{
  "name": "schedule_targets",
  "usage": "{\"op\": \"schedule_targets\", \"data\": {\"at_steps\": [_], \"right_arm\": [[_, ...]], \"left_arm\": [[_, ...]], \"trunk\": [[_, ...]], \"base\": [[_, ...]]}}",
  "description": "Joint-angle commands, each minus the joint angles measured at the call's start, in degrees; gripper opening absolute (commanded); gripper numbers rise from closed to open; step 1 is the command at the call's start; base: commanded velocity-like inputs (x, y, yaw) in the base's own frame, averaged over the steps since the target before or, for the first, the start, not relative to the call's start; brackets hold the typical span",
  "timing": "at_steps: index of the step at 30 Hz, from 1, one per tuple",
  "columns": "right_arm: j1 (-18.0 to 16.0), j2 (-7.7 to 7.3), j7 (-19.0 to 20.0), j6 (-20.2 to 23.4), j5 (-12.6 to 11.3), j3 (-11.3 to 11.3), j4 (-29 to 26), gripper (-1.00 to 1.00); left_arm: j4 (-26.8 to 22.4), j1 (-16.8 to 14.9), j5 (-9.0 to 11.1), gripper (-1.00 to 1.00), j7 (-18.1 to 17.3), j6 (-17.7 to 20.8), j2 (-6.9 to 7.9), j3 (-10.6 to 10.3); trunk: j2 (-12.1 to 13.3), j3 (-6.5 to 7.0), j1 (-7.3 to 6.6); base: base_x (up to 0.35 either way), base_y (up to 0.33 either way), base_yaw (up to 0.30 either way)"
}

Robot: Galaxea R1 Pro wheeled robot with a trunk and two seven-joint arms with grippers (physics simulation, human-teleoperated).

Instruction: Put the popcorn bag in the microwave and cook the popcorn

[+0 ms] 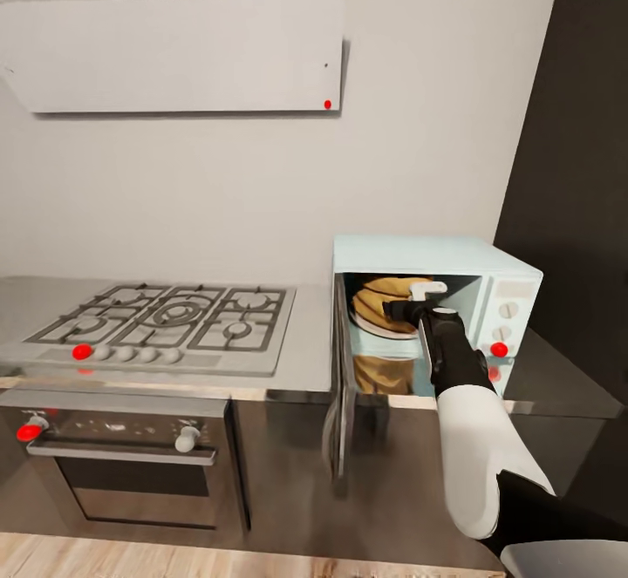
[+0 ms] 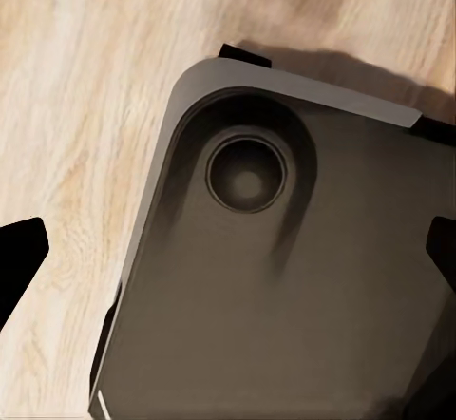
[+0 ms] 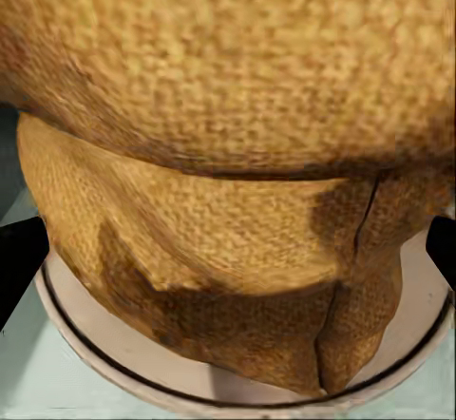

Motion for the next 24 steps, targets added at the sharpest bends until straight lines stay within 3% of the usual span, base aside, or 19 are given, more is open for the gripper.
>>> {"op": "schedule_targets", "data": {"at_steps": [1,20,22,24], "right_arm": [[0.0,0.08,0.5,0.2,0.6,-0.3,-0.1,1.00],[0.0,0.08,0.9,1.1,1.0,-0.3,-0.6,1.00],[-0.1,0.08,1.0,2.3,1.0,-0.2,-1.0,1.00],[-0.1,0.08,1.1,6.5,1.3,0.0,-4.0,1.00]], "left_arm": [[0.0,0.0,0.2,1.00,0.0,-0.1,-0.03,0.0],[0.1,0.0,0.2,1.00,0.1,-0.1,-0.33,0.0],[0.1,0.0,0.2,1.00,0.1,-0.1,-0.33,0.0],[0.1,0.0,0.2,1.00,0.1,-0.3,-0.33,0.0]], "trunk": [[0.0,-0.06,-0.02],[0.0,-0.06,-0.02],[0.0,-0.06,-0.02],[0.0,-0.06,-0.02]], "base": [[-0.280,0.000,0.000],[-0.343,0.000,0.000],[-0.347,0.000,0.000],[-0.347,0.000,0.000]]}}
